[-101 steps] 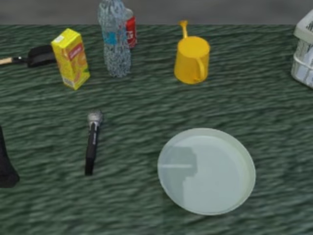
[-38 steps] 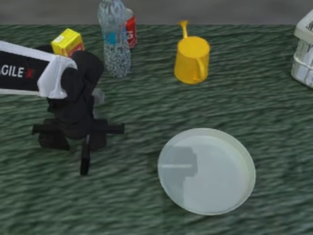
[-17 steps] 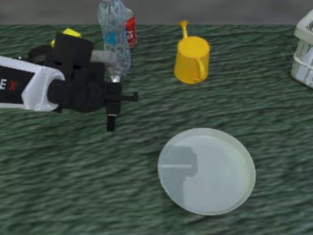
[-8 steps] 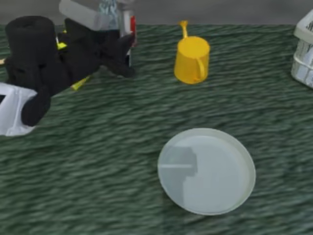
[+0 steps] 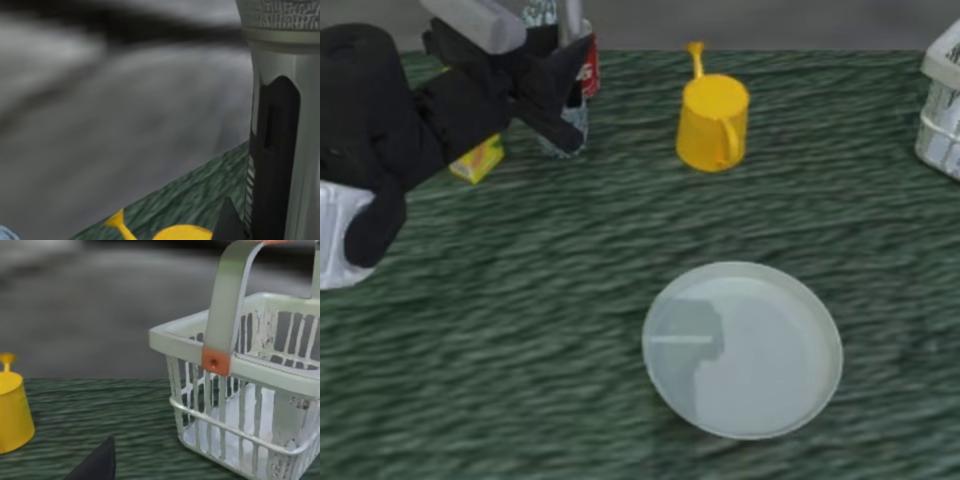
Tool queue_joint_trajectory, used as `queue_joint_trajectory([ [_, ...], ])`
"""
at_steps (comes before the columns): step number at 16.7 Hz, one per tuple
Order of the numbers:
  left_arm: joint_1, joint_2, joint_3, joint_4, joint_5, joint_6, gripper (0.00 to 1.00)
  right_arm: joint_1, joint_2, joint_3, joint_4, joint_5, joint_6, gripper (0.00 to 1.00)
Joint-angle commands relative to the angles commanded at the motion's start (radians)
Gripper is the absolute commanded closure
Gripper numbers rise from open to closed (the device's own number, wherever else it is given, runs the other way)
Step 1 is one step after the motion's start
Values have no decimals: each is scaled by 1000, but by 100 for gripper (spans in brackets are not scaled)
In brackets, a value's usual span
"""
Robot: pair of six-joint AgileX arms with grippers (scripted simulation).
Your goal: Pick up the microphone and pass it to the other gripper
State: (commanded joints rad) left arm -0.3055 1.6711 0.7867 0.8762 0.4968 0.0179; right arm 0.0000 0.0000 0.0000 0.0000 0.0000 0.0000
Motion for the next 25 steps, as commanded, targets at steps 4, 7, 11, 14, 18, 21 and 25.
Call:
queue_joint_trajectory([
  [4,-44,-14,6,-11,-42,0,100,0,0,0,0,0,0,0],
  [7,-145,-64,8,-39,-152,-2,100,0,0,0,0,0,0,0],
  [11,-295,-135,9,-78,-313,-6,100,0,0,0,0,0,0,0],
  [14,-327,-155,10,-87,-346,-6,100,0,0,0,0,0,0,0],
  [18,-324,-152,9,-85,-343,-5,100,0,0,0,0,0,0,0],
  [21,-327,-155,10,-87,-346,-6,100,0,0,0,0,0,0,0],
  [25,-327,-155,10,-87,-346,-6,100,1,1,1,1,-1,0,0],
])
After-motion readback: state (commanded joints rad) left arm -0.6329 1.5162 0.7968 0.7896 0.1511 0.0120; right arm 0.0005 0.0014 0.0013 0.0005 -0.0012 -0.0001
